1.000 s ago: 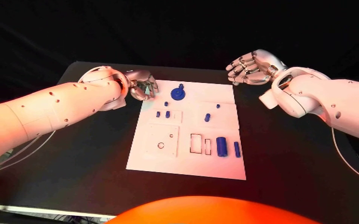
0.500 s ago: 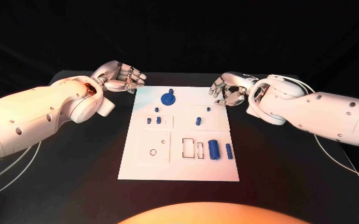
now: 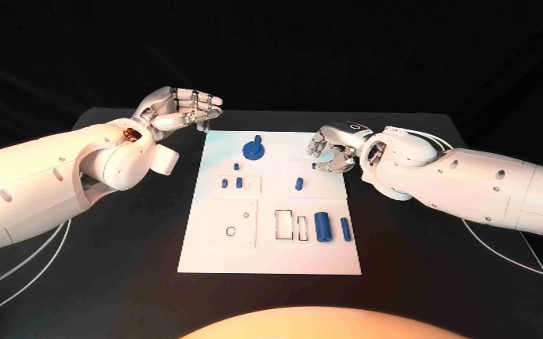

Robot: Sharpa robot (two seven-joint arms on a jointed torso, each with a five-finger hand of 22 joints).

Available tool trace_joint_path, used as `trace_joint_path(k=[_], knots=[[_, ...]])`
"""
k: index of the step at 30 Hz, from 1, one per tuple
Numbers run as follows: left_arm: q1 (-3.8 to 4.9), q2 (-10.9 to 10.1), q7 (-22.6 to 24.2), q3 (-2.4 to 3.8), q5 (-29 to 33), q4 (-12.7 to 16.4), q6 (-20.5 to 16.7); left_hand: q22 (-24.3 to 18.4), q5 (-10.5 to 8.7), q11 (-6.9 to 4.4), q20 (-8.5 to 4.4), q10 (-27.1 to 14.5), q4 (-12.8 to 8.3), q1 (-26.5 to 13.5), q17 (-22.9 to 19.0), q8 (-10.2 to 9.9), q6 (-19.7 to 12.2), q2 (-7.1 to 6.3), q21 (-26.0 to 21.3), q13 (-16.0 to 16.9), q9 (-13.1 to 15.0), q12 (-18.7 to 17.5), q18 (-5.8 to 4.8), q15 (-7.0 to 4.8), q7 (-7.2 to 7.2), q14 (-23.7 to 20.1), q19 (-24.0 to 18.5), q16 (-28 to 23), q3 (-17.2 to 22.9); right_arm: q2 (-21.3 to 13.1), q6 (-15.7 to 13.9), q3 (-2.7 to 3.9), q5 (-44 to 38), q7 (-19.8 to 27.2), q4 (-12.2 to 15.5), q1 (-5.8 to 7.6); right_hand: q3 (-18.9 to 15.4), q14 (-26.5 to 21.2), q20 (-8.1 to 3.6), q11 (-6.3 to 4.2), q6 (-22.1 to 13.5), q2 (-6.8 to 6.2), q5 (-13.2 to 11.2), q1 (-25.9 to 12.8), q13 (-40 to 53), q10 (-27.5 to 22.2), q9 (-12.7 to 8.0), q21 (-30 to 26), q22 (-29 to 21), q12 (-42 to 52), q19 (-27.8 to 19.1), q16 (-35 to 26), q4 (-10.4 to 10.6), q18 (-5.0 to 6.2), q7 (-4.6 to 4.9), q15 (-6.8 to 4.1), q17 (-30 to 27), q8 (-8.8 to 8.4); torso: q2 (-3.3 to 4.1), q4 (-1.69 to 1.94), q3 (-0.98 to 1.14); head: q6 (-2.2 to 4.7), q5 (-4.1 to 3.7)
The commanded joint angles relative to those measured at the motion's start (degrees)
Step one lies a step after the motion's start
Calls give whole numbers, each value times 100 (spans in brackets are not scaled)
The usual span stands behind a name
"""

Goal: Assemble the parts on the task board

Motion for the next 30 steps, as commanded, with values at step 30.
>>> trace_joint_path(k=[30], knots=[[-1, -45, 211, 3, 316, 187, -13, -19, -5, -1, 22, -27, -3, -55, -7, 26, -10, 17, -35, 11, -6, 11, 84, 13, 41, 24, 42, -26, -43, 250, 457, -24, -544, -403, -204, -146, 558, 281, -66, -115, 281, 203, -149, 80, 56, 446, 194, 645, 743, 104, 250, 457, 115, -172, -72, -29, 299, 194, 1, -7, 10, -85, -13]])
